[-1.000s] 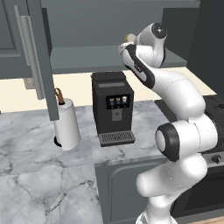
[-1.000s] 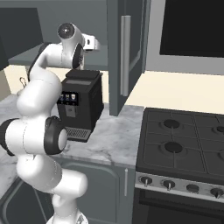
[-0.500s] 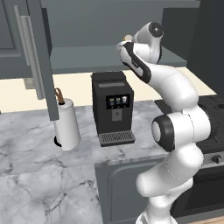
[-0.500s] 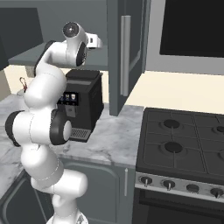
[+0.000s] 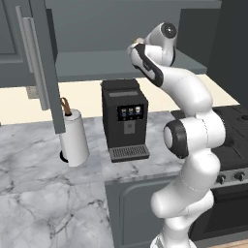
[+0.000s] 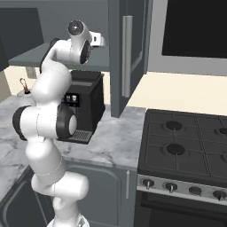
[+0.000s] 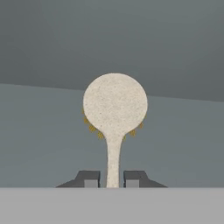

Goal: Pick up the bar soap and dish brush from the sink, and place them back in the cabinet, and close the cabinet doors.

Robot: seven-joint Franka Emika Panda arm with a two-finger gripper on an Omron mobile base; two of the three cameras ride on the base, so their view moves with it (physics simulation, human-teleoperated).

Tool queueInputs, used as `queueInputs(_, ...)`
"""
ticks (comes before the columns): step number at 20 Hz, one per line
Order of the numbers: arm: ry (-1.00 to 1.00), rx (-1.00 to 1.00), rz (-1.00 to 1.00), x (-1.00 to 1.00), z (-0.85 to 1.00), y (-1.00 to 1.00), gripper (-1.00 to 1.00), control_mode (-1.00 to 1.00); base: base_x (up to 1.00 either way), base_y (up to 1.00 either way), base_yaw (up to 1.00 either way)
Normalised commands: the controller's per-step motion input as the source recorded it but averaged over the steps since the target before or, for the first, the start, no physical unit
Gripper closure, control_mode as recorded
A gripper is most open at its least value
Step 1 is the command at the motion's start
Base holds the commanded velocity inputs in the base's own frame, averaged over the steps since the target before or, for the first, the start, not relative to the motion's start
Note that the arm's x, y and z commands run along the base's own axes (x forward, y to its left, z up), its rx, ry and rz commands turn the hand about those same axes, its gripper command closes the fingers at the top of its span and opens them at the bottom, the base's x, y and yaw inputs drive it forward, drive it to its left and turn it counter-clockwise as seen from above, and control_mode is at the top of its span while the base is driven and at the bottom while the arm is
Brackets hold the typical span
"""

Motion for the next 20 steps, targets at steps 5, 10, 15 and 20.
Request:
queueInputs(5,0.00,0.00,0.02,0.18,-0.18,0.00,1.00,-1.00,0.00,0.00,0.00)
queueInputs(10,0.00,0.00,0.02,0.19,-0.16,0.00,1.00,-1.00,0.00,0.00,0.00)
queueInputs(15,0.00,0.00,0.01,0.07,-0.03,0.00,1.00,-1.00,0.00,0.00,0.00)
queueInputs(20,0.00,0.00,0.00,0.01,0.00,0.00,-1.00,-1.00,0.00,0.00,0.00)
